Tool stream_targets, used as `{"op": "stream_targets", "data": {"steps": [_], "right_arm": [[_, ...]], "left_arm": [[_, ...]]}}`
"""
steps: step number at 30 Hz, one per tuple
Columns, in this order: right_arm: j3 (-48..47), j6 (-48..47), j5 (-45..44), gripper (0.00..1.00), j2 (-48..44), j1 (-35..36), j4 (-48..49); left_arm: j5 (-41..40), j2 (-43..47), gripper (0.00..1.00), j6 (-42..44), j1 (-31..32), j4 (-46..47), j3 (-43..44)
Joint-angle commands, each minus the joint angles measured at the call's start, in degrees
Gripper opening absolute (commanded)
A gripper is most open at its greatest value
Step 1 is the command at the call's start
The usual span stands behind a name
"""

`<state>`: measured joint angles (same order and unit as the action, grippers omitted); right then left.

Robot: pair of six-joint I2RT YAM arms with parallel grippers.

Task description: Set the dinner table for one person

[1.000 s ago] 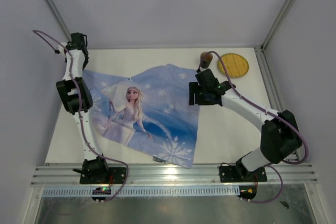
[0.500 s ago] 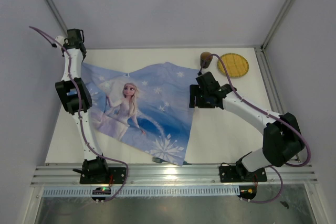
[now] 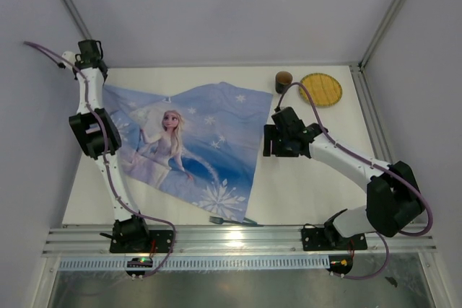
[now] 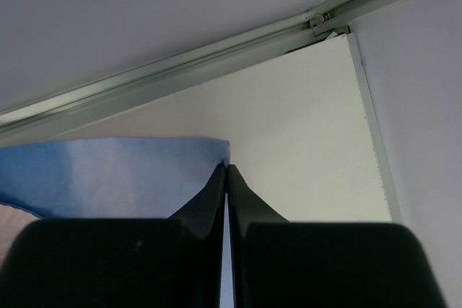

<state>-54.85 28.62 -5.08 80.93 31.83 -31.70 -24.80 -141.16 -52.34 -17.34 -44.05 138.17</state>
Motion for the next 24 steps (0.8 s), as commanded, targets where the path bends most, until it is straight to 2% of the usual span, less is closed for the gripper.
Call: {"op": "stream_targets", "data": {"steps": [1, 6, 8, 9, 10, 15, 24], "right_arm": [[0.3, 1.1, -0.1, 0.71, -1.4, 0.8, 3.1], [0.8, 1.2, -0.1, 0.71, -1.4, 0.9, 5.2], [1.2, 1.5, -0.1, 0.71, -1.5, 1.2, 5.9], [1.9, 1.6, 0.0, 0.71, -1.9, 1.4, 6.1], [2.4, 1.8, 0.2, 0.71, -2.2, 1.4, 6.9], [5.8, 2.4, 0.3, 0.71, -4.7, 1.6, 8.2], [8.0, -2.5, 2.3, 0.71, -9.2, 1.7, 8.9]], "left_arm": [[2.3, 1.8, 0.00, -0.1, 0.0, -0.6, -2.1], [5.1, 1.7, 0.02, 2.1, -0.1, -2.9, -4.0], [8.1, 1.3, 0.15, 3.9, -0.1, -3.5, -4.3], [8.8, 1.2, 0.29, 4.6, -0.1, -3.6, -4.2], [9.5, 1.2, 0.34, 5.0, 0.0, -3.9, -4.3], [12.7, 3.2, 0.48, 6.5, 0.3, -4.8, -5.7], [11.8, 11.5, 0.75, 12.9, 3.0, -5.3, -7.1]]}}
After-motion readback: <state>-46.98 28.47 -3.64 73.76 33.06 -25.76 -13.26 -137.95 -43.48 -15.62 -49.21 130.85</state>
